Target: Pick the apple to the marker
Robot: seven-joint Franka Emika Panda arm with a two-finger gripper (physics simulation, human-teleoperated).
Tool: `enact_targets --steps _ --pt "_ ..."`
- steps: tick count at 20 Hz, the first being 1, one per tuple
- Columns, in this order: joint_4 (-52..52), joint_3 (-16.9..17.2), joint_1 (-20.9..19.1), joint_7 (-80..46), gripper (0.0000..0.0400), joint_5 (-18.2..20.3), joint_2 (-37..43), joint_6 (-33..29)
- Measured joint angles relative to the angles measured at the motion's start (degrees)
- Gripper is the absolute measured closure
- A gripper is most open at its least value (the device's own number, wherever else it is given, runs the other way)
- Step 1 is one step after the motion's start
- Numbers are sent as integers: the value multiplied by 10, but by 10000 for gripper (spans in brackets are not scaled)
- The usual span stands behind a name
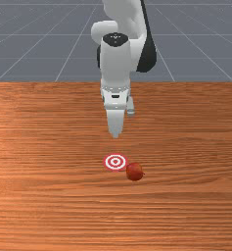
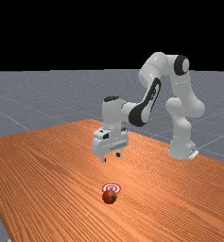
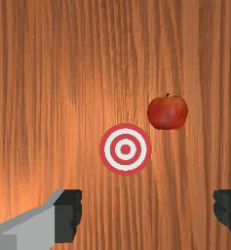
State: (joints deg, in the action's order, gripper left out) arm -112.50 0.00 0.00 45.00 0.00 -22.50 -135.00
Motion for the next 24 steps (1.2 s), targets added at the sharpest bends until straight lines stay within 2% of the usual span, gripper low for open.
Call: enact_targets --steps 1,2,3,4,6,7,8,9,10,12,14,20,24 --pt "0 0 0 0 151 0 0 0" --pt "0 0 0 0 242 0 0 0" --pt "-1 2 2 -11 147 1 1 2" --pt "-1 3 2 -17 89 1 2 4" --pt "-1 4 3 -23 33 2 2 5" --pt "-56 29 22 -159 175 -17 49 22" --pt "-80 50 35 -291 262 -27 82 46" --pt "-86 67 46 -422 315 -31 99 72" --pt "-83 80 55 -551 348 -28 104 98" --pt "-66 101 68 -758 380 -8 98 146" --pt "-56 108 70 -835 393 6 92 169" --pt "-40 107 73 -874 400 18 64 177" --pt "-24 87 87 -875 400 30 23 118"
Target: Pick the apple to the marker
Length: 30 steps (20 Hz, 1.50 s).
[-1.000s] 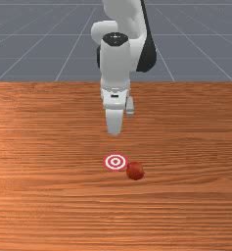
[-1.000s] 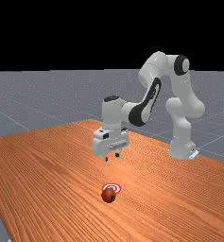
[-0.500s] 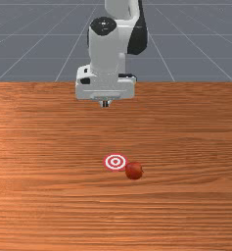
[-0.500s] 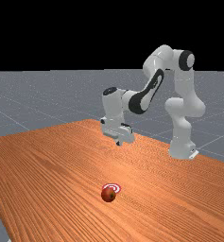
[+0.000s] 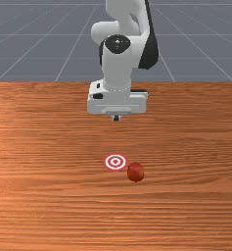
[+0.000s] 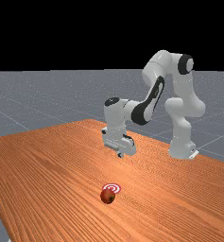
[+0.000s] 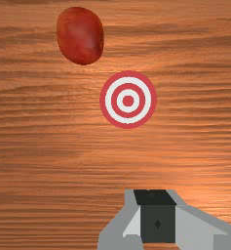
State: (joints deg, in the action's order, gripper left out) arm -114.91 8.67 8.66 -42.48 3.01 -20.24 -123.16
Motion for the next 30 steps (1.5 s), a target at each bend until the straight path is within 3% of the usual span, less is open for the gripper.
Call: enact_targets --steps 2,3,4,5,7,9,15,27,28,30 --pt "18 -9 8 1 400 4 -18 -27" --pt "28 -13 11 2 365 6 -23 -33" --pt "42 -16 13 2 222 8 -28 -37" --pt "60 -19 14 3 135 11 -38 -40" --pt "109 -22 13 -4 50 19 -74 -41" --pt "153 -23 10 -14 18 27 -118 -42" --pt "239 -26 3 -38 1 42 -225 -50" --pt "319 -32 22 -73 0 47 -325 -83" --pt "320 -32 21 -74 95 47 -326 -81" --pt "319 -31 21 -76 105 48 -324 -79"
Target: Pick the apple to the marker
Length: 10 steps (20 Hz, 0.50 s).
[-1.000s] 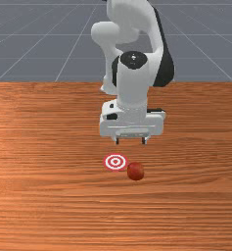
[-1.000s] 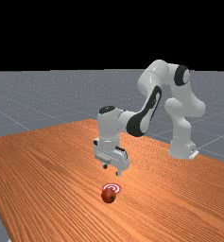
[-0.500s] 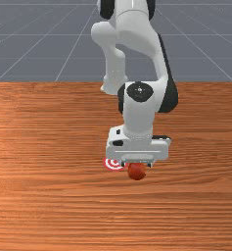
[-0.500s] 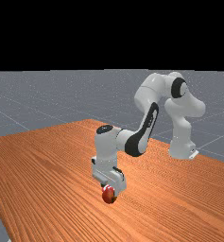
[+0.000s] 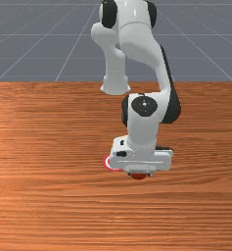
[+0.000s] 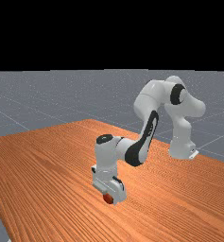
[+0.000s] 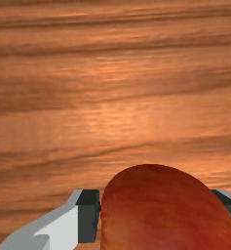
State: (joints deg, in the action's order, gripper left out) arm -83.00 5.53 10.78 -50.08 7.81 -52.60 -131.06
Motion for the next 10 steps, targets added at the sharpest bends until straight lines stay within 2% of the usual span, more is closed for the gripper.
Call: enact_targets --steps 6,10 --pt "-74 18 -1 5 105 -13 86 14" --pt "-121 30 -10 15 105 -23 102 11"
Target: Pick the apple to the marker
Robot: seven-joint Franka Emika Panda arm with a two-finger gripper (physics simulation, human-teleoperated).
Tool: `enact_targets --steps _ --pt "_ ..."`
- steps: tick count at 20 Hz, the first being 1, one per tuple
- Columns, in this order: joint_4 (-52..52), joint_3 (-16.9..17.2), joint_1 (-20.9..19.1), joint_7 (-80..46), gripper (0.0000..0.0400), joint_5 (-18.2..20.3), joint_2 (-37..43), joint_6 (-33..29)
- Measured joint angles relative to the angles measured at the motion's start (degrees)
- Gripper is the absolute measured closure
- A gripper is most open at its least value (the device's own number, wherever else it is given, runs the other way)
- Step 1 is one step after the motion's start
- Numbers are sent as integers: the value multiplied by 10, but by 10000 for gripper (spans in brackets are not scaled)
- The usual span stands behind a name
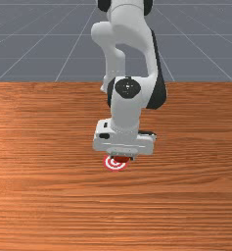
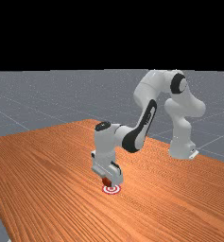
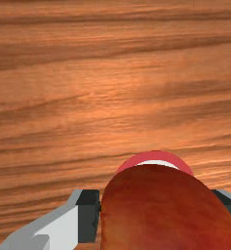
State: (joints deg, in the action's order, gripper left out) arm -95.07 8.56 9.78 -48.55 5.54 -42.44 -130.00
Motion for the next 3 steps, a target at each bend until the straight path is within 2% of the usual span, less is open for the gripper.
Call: enact_targets --steps 2,3 --pt "-18 0 0 4 105 -3 0 -2" --pt "-22 0 1 5 86 -3 0 -3"
